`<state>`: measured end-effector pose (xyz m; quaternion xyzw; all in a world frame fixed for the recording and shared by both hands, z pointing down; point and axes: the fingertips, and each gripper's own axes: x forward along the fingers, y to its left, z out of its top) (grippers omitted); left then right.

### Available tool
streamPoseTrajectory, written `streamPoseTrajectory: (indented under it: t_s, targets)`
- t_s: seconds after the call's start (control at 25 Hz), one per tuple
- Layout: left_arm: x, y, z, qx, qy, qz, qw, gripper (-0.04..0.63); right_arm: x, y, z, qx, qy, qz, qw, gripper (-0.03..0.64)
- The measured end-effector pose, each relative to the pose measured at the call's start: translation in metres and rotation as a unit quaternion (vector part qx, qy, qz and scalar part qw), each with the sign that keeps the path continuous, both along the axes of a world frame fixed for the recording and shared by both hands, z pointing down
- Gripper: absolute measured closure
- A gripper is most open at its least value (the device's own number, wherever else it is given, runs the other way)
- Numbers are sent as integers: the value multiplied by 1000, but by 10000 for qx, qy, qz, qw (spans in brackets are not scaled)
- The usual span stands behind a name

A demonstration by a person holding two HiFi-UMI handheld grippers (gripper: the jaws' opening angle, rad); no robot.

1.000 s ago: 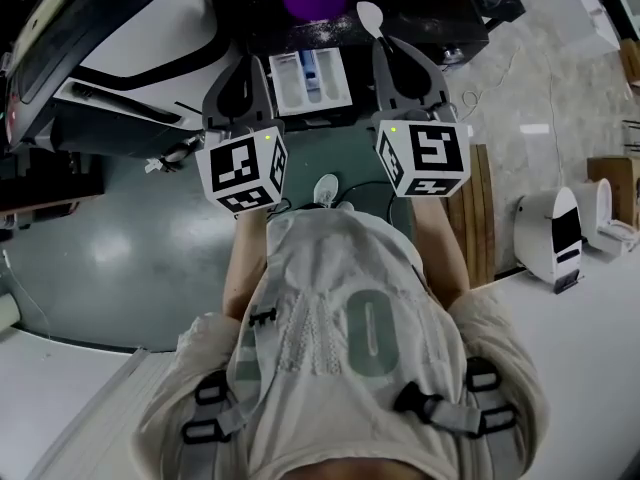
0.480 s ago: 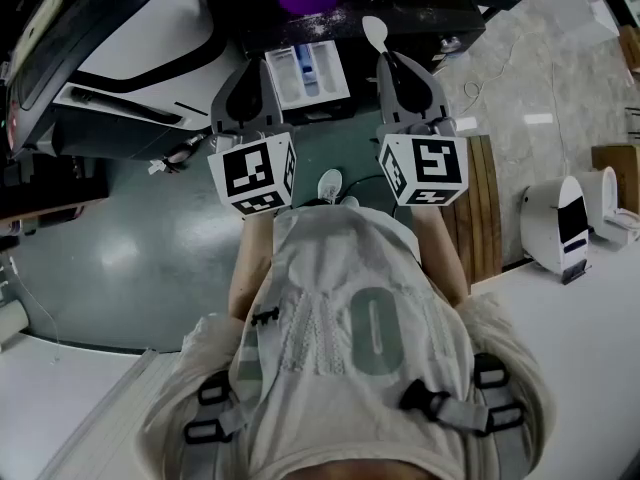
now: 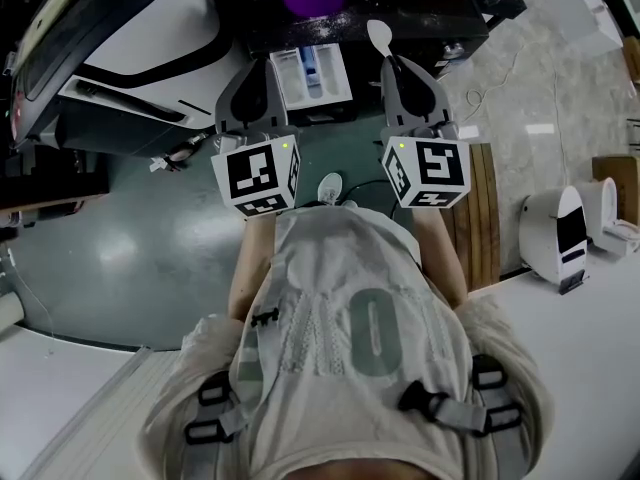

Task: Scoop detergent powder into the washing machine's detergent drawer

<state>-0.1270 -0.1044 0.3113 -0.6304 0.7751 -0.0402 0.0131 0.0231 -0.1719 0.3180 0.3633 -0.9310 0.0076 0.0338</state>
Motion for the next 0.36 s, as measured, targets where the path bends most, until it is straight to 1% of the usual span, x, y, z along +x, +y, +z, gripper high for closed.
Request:
streamPoseTrajectory:
  t_s: [0.36]
  targets:
    - [-6, -1, 0, 15, 31, -43, 10000, 575, -1, -4, 3, -18, 36, 30, 10000, 604]
